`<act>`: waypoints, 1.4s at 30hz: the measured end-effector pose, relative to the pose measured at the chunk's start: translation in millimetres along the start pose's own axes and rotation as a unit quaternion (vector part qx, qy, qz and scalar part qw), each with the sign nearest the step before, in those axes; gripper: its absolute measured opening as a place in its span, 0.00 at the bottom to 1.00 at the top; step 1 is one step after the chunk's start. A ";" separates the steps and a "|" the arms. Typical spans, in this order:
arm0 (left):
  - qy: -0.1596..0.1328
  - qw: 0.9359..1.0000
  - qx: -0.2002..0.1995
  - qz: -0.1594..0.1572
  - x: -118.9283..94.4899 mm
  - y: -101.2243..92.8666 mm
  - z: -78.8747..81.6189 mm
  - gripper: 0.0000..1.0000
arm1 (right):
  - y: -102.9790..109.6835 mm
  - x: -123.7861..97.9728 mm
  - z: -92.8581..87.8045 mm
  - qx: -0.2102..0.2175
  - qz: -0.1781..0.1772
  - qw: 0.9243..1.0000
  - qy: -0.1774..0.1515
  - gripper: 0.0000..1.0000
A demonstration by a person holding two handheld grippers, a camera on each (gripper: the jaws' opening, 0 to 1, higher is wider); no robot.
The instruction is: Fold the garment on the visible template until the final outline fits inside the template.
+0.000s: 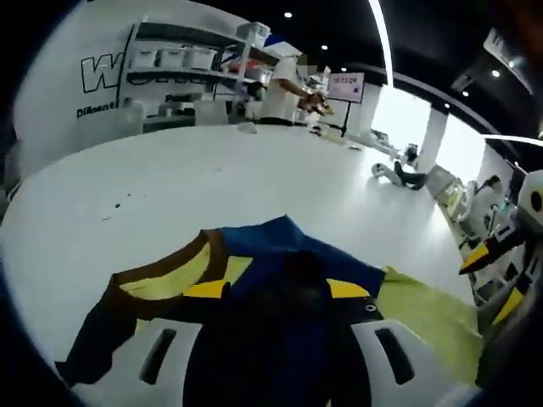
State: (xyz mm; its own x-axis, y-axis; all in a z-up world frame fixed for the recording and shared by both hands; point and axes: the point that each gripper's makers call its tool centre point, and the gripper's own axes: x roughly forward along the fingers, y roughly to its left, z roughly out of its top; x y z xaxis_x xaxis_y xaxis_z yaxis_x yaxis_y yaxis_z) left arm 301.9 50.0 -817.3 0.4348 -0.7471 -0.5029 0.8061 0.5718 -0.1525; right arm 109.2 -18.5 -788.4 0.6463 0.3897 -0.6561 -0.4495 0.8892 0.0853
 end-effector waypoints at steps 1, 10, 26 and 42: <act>0.003 1.000 0.015 -0.004 -0.9 -0.5 -0.2 0.34 | 0.0 -0.2 -0.1 0.000 0.000 1.000 0.000 0.49; 0.053 0.972 0.223 -0.054 1.2 -19.6 -11.4 0.30 | 0.5 0.3 -1.3 0.003 -0.001 1.000 0.001 0.49; 0.079 0.940 0.323 -0.073 16.7 -34.4 -25.0 0.11 | -2.4 -0.8 -5.4 0.008 -0.004 1.000 0.004 0.49; 0.036 0.973 0.217 -0.071 9.3 -43.2 -12.9 0.00 | -4.5 -3.3 -4.7 0.010 -0.007 1.000 0.001 0.49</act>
State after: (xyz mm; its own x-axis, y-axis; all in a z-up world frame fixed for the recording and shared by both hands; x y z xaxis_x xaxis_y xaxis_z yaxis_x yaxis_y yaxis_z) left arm 265.9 22.7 -826.4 0.2905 -0.7734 -0.5634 0.9562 0.2569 0.1404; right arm 106.1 -24.9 -790.1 0.6516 0.3763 -0.6586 -0.4281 0.8992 0.0903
